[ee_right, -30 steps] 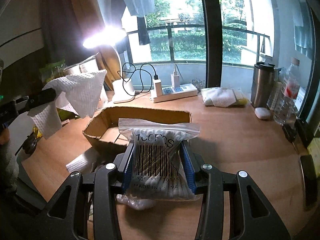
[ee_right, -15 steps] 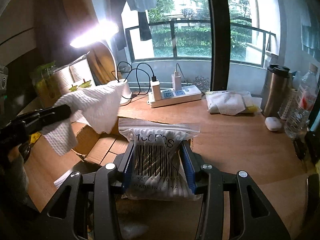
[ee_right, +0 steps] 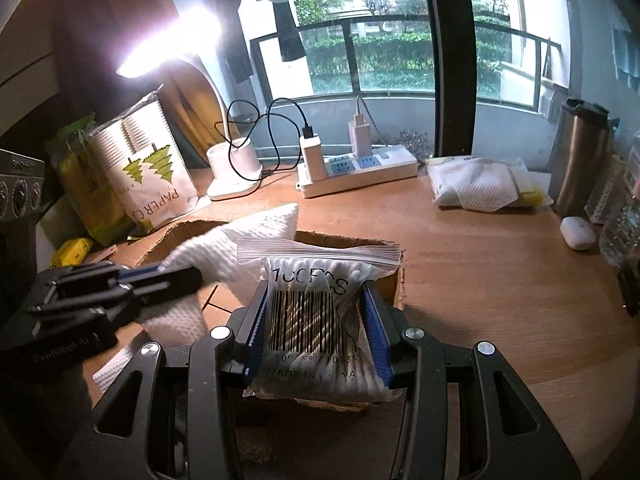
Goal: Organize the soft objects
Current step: 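Carry the towel and swab bag into the cardboard box and release both, then grasp the rolled white towel with the left gripper while the right grasps the brown sponge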
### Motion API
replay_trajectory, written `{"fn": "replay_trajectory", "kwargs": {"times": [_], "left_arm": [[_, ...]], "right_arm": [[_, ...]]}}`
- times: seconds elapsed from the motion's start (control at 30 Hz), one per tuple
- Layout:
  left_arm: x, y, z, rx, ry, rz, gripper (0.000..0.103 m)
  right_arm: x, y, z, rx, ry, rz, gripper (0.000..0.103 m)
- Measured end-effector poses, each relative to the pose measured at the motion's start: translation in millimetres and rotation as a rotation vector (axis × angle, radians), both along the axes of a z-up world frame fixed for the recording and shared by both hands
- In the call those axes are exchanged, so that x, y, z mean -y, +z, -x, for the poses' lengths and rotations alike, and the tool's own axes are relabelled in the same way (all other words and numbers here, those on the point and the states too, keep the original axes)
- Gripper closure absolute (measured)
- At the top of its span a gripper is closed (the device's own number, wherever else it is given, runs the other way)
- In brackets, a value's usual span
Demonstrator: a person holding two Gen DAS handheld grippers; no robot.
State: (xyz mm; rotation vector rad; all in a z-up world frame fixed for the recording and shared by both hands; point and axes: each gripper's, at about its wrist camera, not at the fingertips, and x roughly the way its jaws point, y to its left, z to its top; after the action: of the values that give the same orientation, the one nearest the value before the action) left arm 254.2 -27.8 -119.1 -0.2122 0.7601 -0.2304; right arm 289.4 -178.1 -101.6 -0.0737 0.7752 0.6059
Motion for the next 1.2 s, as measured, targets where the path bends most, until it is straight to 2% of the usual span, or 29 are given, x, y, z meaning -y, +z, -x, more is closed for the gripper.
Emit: {"fn": "replay_trajectory", "kwargs": {"times": [0.27,0.33,0.7,0.8,0.87,0.9,0.93,1.03,1.2], "left_arm": [[4.1,-24.4,-13.3,-0.089,-0.007,-0.016,0.094],[3.8,-28.9,-13.6,-0.11,-0.016,-0.017,0.09],[-6.0,-33.8,-5.1,-0.125,0.013,-0.033,0.088],[-7.7,-35.4,-4.5,-0.141,0.015,-0.032,0.075],[-9.9,-34.8,-2.4,-0.142,0.023,-0.03,0.059],[-11.2,-33.5,-0.4,-0.137,0.028,-0.021,0.045],[-13.9,-31.1,2.3,-0.127,0.034,-0.005,0.042],[-17.4,-24.9,8.2,-0.104,0.045,-0.012,0.042],[-24.5,-10.9,24.4,-0.057,0.066,-0.017,0.041]], "right_arm": [[-6.7,-14.2,-7.4,-0.034,0.005,-0.001,0.056],[-8.3,-16.5,-8.3,-0.041,0.003,0.002,0.056],[-15.4,-25.4,-9.2,-0.075,0.001,0.004,0.056],[-20.4,-26.4,-8.7,-0.079,0.005,0.014,0.055],[-23.2,-27.9,-9.6,-0.086,-0.002,0.031,0.049],[-23.9,-28.0,-9.2,-0.088,-0.002,0.032,0.048],[-24.2,-27.0,-8.3,-0.086,0.0,0.032,0.047],[-24.7,-20.4,-2.0,-0.057,-0.002,0.045,0.04],[-20.9,-7.4,11.6,-0.023,-0.009,0.045,0.038]]}}
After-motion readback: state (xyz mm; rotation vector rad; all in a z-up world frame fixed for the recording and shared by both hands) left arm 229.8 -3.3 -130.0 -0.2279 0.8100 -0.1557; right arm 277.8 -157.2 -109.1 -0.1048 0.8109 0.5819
